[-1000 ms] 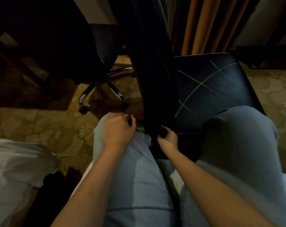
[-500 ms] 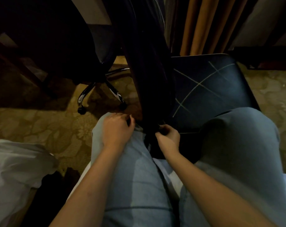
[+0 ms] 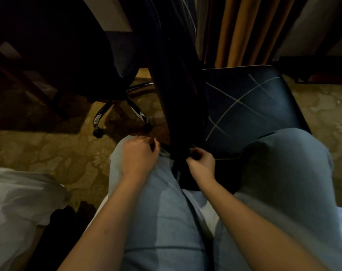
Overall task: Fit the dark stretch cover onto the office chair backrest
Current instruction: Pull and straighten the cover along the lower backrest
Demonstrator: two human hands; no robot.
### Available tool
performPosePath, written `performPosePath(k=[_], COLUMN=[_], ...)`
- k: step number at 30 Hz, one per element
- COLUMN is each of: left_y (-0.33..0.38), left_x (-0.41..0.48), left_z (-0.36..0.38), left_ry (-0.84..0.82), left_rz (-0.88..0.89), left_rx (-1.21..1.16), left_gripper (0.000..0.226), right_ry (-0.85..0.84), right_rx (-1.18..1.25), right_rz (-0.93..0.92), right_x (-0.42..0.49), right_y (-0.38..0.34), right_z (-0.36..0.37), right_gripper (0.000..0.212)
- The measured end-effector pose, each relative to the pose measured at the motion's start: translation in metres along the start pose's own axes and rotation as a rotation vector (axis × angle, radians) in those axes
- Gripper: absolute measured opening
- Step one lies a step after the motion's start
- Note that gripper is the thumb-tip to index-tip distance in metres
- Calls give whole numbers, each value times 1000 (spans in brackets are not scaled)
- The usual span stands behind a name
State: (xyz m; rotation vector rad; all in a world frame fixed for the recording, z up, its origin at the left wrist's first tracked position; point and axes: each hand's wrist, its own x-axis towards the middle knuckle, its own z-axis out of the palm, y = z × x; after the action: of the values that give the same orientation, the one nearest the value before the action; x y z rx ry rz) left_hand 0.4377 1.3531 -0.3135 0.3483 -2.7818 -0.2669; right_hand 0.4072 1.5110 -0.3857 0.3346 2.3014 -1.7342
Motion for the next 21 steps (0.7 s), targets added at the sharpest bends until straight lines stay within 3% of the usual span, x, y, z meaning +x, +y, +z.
performPosePath(k=[6, 14, 21], left_y=[0, 3, -1], left_x=[1, 0, 0], left_z=[1, -3, 1], left_ry=[-2, 4, -15], left_rz=[10, 4, -10], left_rx=[6, 6, -26], left_gripper=[23, 23, 25], right_ry=[-2, -112, 18], right_rx=[11, -173, -15], right_rz=[-42, 128, -60], right_x=[-2, 7, -4], right_y=[3, 19, -9], right_z=[1, 6, -8], right_gripper=[25, 31, 25])
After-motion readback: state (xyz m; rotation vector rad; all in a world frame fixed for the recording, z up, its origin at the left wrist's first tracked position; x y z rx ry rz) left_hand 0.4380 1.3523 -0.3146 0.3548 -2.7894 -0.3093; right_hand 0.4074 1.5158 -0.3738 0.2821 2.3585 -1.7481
